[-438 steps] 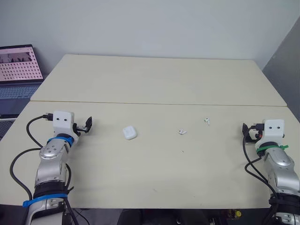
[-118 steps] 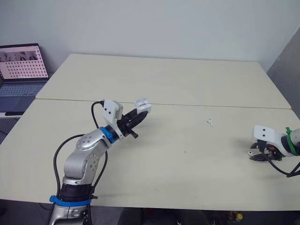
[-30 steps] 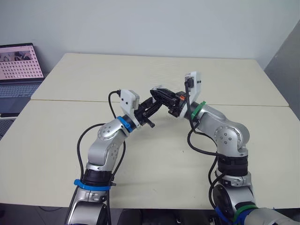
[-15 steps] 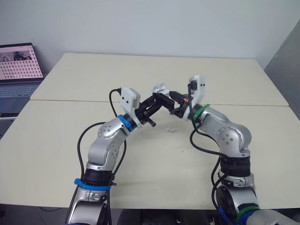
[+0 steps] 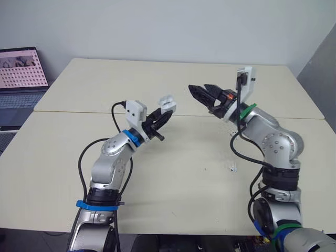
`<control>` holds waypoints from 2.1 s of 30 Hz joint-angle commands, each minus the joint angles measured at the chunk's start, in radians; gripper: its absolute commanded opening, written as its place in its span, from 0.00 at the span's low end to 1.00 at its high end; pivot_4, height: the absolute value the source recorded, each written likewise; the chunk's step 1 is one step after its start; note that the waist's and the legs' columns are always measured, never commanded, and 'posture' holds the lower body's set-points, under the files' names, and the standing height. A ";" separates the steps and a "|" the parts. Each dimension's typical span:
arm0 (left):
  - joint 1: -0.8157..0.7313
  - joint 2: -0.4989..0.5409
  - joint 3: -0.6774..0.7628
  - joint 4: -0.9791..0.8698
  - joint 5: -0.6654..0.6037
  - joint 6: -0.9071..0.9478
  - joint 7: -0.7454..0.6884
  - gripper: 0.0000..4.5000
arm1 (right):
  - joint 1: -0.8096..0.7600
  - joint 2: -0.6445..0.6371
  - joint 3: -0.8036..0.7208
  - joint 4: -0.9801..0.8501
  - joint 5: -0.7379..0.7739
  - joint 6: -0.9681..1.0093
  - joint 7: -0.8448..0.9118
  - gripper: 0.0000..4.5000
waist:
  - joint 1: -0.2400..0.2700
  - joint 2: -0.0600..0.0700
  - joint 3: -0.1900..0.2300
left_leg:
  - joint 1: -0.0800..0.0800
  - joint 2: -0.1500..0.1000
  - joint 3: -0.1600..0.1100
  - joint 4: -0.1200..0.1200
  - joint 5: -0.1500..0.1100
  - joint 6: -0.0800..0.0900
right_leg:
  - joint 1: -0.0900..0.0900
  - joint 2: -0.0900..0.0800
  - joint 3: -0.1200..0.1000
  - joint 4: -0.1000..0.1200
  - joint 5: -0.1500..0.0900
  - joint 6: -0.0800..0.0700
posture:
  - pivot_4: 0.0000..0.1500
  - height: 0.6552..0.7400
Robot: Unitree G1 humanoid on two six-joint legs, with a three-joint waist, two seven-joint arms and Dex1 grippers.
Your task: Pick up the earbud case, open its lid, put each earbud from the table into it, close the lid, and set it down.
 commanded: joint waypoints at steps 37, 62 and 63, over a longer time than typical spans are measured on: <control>0.154 0.068 0.037 -0.272 -0.037 0.070 0.024 0.17 | -0.341 -0.589 1.146 0.993 -0.532 -1.679 1.242 1.00 | 0.000 0.000 0.001 | 0.004 0.000 0.003 0.001 0.000 0.000 | 0.002 -0.002 0.002 0.000 0.003 -0.005 | 1.00 1.00; 0.133 0.054 0.010 -0.264 -0.035 0.073 0.034 0.17 | -0.417 -0.495 1.188 1.132 -0.531 -1.739 1.242 0.73 | -0.003 0.000 0.001 | 0.014 0.001 0.001 0.002 0.000 0.000 | 0.013 -0.001 0.001 0.002 0.002 -0.004 | 1.00 1.00; 0.132 0.054 0.009 -0.263 -0.035 0.073 0.034 0.17 | -0.416 -0.495 1.190 1.134 -0.533 -1.739 1.242 0.73 | -0.003 0.000 0.001 | 0.014 0.001 0.001 0.002 0.000 0.000 | 0.013 -0.001 0.001 0.002 0.002 -0.004 | 1.00 1.00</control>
